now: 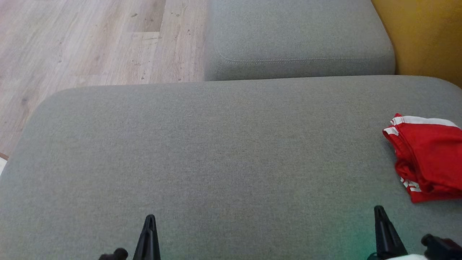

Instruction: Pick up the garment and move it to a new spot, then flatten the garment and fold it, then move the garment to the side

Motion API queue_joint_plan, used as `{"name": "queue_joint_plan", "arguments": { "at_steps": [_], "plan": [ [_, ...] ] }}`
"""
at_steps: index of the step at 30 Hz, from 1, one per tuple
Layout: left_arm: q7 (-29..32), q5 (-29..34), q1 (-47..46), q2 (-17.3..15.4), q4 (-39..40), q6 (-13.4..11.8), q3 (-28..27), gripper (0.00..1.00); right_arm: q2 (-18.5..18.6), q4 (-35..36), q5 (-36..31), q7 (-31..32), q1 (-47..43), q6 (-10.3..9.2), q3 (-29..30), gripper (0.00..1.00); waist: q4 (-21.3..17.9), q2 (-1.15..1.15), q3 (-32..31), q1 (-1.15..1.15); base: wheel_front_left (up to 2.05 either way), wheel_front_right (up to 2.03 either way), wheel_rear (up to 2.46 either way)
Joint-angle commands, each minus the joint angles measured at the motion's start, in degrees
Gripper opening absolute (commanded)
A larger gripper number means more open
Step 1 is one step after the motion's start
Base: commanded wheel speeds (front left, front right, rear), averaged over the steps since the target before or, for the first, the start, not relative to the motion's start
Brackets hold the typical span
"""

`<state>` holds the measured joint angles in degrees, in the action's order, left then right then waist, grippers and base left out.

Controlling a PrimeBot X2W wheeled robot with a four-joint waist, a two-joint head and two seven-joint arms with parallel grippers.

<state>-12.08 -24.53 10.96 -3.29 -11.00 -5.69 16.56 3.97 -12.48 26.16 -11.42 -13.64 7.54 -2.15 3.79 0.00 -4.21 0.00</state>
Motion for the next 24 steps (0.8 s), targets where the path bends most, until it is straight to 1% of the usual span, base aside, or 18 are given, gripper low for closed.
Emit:
{"name": "queue_joint_plan", "arguments": {
  "at_steps": [1,24],
  "plan": [
    [0.2,-1.6,-2.9,-0.6,1.6,0.4,-1.2,0.0,0.4,1.6,1.6,0.3,2.9,-0.01,0.3,0.0,0.0,0.0,0.1,0.0,0.0,0.0,0.0],
    [3.2,-16.5,-5.9,-1.1,0.6,3.1,-4.8,0.0,0.5,1.0,15.9,3.5,6.5,-0.02,1.4,0.0,-0.8,0.0,1.0,0.0,0.0,0.0,0.0]
  ]
}}
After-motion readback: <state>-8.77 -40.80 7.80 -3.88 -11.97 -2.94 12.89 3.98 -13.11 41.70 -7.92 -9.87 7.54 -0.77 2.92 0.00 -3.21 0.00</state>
